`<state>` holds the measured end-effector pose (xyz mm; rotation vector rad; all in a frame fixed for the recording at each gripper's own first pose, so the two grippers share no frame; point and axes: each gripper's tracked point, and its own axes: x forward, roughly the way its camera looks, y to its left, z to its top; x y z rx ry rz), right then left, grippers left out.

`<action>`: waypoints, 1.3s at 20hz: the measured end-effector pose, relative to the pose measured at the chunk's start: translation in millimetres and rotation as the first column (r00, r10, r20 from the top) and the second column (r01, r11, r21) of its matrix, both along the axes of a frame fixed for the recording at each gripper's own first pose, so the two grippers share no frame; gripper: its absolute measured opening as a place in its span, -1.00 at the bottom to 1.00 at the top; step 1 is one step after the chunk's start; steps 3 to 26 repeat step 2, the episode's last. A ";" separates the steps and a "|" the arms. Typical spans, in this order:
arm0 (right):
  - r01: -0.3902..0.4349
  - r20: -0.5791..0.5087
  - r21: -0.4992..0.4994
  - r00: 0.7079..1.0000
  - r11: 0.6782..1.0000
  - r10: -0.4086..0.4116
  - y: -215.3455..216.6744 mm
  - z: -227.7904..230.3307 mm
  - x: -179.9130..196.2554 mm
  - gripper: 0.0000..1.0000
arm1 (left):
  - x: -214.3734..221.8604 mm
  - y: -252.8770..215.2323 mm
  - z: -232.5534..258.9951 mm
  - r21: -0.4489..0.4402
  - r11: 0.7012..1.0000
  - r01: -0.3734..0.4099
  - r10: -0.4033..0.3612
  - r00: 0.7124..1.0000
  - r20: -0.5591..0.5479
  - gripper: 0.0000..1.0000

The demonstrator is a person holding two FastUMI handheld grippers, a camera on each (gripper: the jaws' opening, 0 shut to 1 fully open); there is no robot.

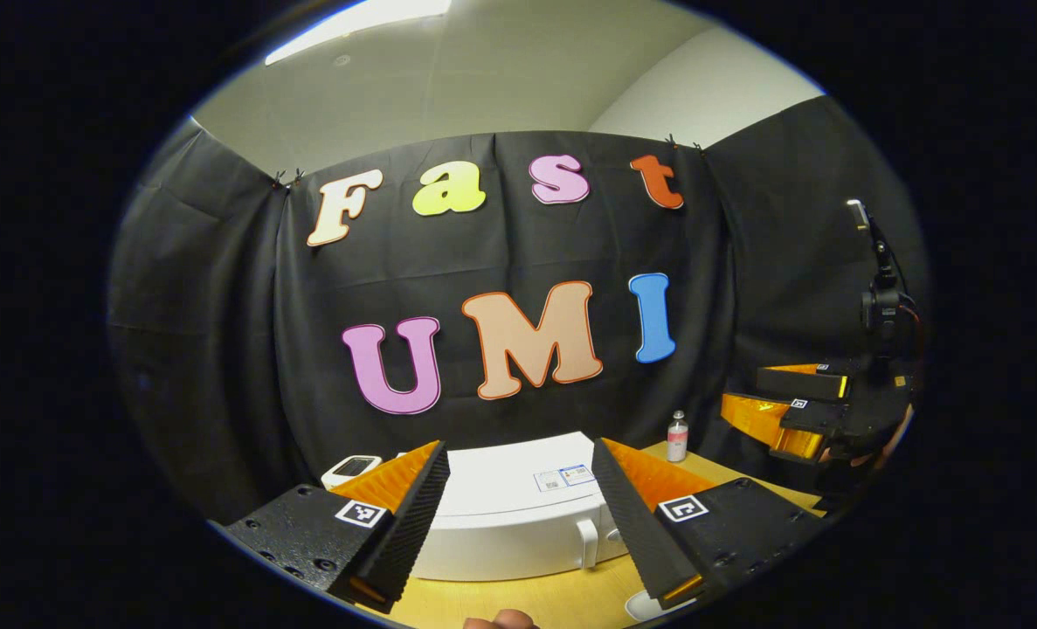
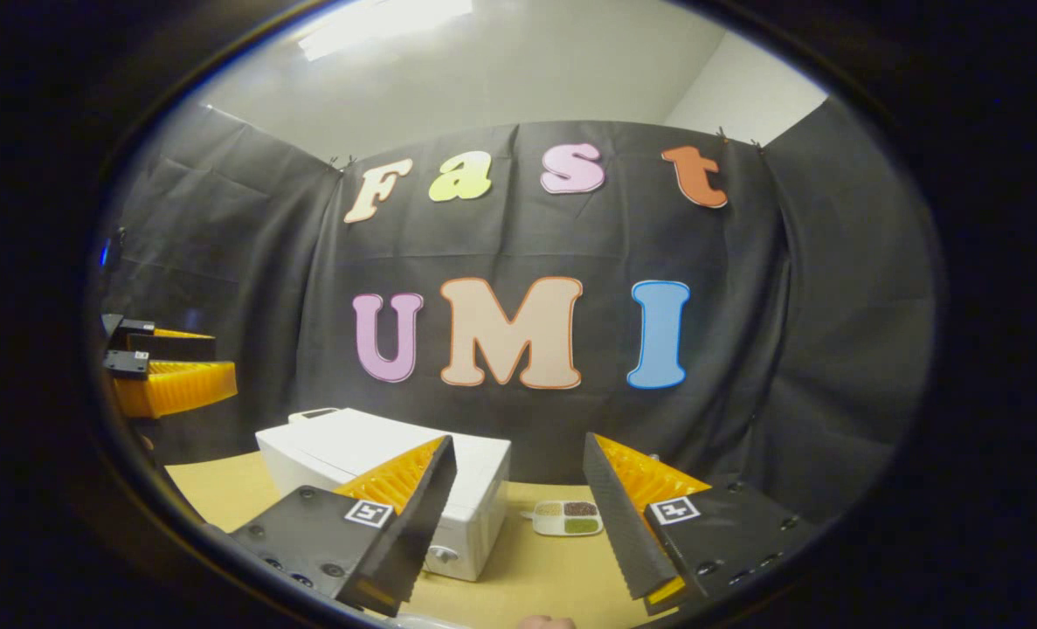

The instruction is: Open the microwave oven with the left hand, put the food in, and close the microwave oven.

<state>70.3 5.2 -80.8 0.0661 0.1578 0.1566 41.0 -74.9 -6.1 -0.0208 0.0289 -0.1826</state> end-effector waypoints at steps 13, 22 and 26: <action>-0.003 -0.003 0.003 1.000 1.000 0.003 1.5 -2.1 -0.2 0.76 | 0.4 -0.6 -0.7 0.000 1.000 0.001 -0.001 1.000 -0.002 0.94; -0.003 -0.003 0.003 1.000 1.000 0.003 1.5 -2.1 -0.2 0.76 | 0.4 -0.6 -0.7 0.000 1.000 0.001 -0.001 1.000 -0.002 0.94; -0.003 -0.003 0.003 1.000 1.000 0.003 1.5 -2.1 -0.2 0.76 | 0.4 -0.6 -0.7 0.000 1.000 0.001 -0.001 1.000 -0.002 0.94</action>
